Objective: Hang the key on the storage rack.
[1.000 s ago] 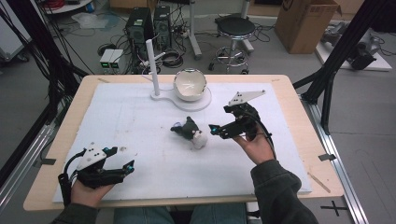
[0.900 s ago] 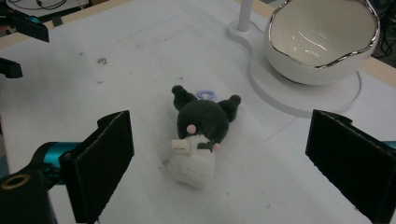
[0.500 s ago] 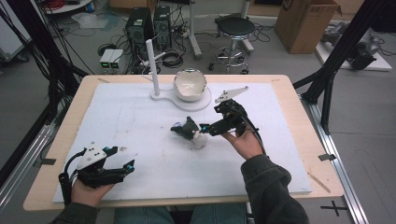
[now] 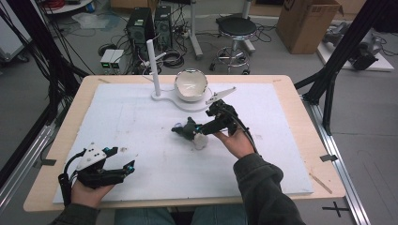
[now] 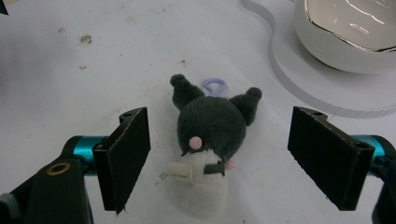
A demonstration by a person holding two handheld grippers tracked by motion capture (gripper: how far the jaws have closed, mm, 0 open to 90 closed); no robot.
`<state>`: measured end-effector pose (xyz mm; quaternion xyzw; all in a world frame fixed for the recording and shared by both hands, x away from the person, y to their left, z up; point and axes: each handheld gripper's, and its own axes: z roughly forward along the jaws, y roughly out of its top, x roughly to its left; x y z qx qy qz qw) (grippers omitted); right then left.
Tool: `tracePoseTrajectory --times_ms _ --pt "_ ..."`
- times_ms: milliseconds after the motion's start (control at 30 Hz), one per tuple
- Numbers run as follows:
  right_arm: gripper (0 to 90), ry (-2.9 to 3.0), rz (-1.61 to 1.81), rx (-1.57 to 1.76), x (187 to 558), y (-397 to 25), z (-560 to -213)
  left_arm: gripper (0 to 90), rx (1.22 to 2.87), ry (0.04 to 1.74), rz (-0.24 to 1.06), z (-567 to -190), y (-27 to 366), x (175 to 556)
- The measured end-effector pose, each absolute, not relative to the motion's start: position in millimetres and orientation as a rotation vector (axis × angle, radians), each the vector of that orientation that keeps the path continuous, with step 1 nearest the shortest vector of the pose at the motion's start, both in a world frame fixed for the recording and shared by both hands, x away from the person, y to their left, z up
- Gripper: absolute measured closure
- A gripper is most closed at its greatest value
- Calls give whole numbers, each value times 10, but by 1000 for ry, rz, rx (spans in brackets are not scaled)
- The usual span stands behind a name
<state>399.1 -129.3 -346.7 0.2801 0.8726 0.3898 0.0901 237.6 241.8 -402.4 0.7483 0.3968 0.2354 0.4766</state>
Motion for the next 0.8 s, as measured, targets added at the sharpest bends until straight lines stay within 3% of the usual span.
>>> tracePoseTrajectory --times_ms 800 --pt "264 2702 1008 866 4037 -1037 -3825 208 1832 963 570 -4024 2415 2385"
